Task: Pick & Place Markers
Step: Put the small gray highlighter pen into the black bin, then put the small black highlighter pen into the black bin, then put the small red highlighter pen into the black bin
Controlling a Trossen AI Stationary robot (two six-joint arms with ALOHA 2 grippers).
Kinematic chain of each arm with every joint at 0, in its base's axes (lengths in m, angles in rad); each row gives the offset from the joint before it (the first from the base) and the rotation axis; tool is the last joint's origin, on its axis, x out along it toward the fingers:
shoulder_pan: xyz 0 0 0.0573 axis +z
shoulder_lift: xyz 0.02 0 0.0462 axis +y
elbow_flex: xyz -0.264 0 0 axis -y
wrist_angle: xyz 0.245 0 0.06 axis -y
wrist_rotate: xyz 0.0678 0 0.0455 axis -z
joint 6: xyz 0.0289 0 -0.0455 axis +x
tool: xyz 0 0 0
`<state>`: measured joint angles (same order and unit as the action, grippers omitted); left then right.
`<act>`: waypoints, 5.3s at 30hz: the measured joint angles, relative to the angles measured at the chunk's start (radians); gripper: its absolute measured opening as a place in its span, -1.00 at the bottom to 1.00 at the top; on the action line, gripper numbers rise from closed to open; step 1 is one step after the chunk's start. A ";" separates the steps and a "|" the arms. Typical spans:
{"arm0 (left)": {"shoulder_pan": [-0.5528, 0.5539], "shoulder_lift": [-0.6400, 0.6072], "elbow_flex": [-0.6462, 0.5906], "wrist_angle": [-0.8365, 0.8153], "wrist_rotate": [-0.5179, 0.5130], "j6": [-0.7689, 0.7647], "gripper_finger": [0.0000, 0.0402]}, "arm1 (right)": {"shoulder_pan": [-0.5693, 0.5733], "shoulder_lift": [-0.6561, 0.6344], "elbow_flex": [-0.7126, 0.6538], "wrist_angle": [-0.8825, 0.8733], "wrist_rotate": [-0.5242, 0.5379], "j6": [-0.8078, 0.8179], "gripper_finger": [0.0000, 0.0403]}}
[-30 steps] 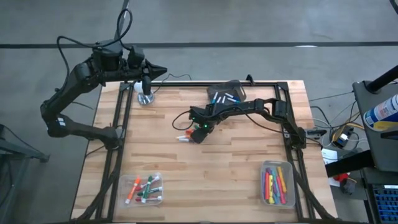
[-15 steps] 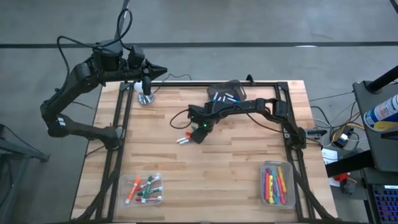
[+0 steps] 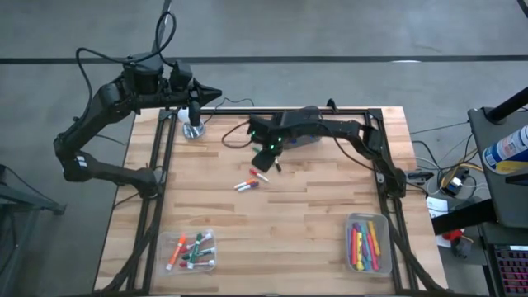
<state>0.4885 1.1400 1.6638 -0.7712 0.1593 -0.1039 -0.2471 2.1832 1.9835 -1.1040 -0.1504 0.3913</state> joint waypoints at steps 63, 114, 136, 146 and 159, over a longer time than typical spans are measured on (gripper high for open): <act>0.000 0.017 0.000 -0.014 0.000 -0.082 -0.96 | 0.020 -0.022 -0.161 0.021 -0.050 0.297 -0.23; 0.000 0.019 0.000 -0.014 0.000 -0.053 -0.96 | 0.003 -0.029 -0.443 0.322 -0.042 0.248 -0.83; 0.000 0.019 0.000 -0.014 0.000 -0.053 -0.96 | -0.169 -0.071 -0.075 -0.114 0.204 0.012 -0.85; 0.000 0.019 0.000 -0.014 0.000 -0.053 -0.96 | -0.303 -0.072 -0.138 -0.121 0.195 0.004 -0.73; 0.000 0.019 0.000 -0.014 0.000 -0.046 -0.96 | -0.289 -0.072 -0.104 -0.117 0.184 -0.025 -0.17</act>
<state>0.4885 1.1595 1.6638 -0.7856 0.1593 -0.1495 -0.5362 2.1115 1.8792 -1.2209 0.0338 0.3665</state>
